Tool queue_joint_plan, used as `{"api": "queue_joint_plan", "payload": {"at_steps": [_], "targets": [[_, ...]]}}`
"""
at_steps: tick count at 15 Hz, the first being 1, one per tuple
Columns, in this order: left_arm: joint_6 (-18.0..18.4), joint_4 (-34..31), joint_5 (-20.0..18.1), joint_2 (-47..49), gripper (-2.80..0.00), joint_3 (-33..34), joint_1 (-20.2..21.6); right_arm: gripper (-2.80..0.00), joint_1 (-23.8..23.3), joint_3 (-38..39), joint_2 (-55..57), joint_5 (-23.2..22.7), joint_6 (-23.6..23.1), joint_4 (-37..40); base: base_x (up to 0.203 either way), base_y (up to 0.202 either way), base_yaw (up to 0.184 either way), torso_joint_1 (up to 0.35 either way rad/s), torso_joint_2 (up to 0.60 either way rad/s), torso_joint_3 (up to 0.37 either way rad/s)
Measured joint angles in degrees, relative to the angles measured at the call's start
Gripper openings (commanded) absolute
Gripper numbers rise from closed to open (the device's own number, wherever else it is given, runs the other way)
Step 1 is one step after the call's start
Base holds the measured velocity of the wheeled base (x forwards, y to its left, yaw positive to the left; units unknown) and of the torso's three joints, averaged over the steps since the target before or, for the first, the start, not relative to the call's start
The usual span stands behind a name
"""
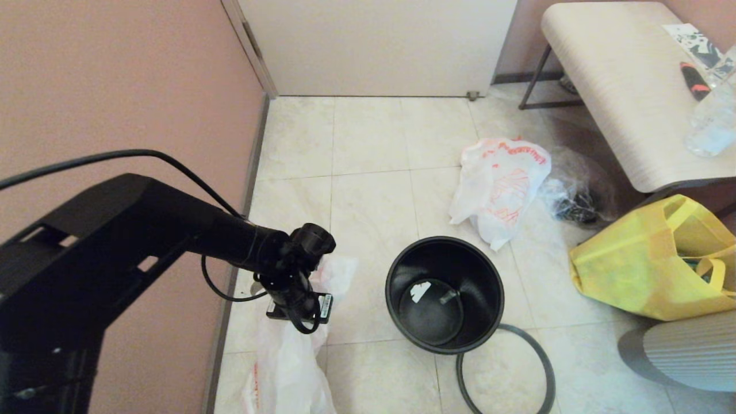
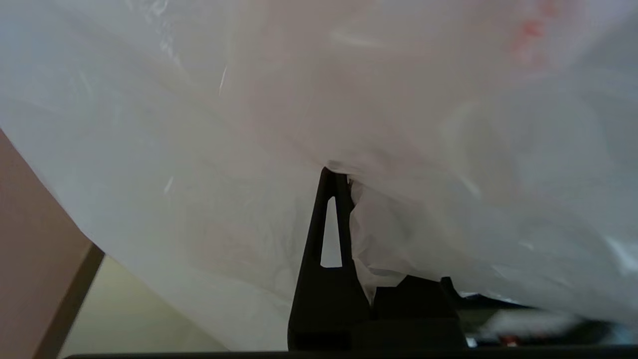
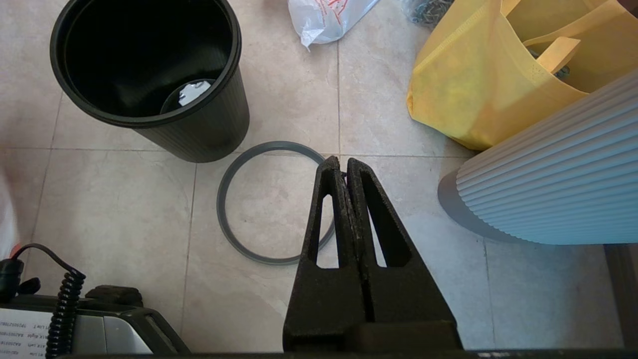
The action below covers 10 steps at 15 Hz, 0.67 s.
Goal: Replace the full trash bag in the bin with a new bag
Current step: Pick up a new trash bag, then put the new garbage bag on the trash can
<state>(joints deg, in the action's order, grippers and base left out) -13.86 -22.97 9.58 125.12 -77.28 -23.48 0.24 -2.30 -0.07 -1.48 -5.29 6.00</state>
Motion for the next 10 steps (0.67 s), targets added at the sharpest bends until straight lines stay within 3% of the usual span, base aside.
{"api": "queue_joint_plan", "payload": {"at_steps": [2, 5, 10], "targets": [[-0.2, 2.0, -2.3, -7.7, -2.80, 5.6, -1.4, -2.80, 0.0, 0.0, 0.0, 0.0, 0.0, 0.0, 0.000, 0.000, 0.000, 0.000, 0.00, 0.000], [0.0, 2.6, -3.7, -13.9, -2.80, 7.0, -8.7, -2.80, 0.0, 0.0, 0.0, 0.0, 0.0, 0.0, 0.000, 0.000, 0.000, 0.000, 0.00, 0.000], [0.0, -6.1, -3.4, -10.8, -2.80, -8.8, -17.9, -2.80, 0.0, 0.0, 0.0, 0.1, 0.8, 0.0, 0.000, 0.000, 0.000, 0.000, 0.00, 0.000]]}}
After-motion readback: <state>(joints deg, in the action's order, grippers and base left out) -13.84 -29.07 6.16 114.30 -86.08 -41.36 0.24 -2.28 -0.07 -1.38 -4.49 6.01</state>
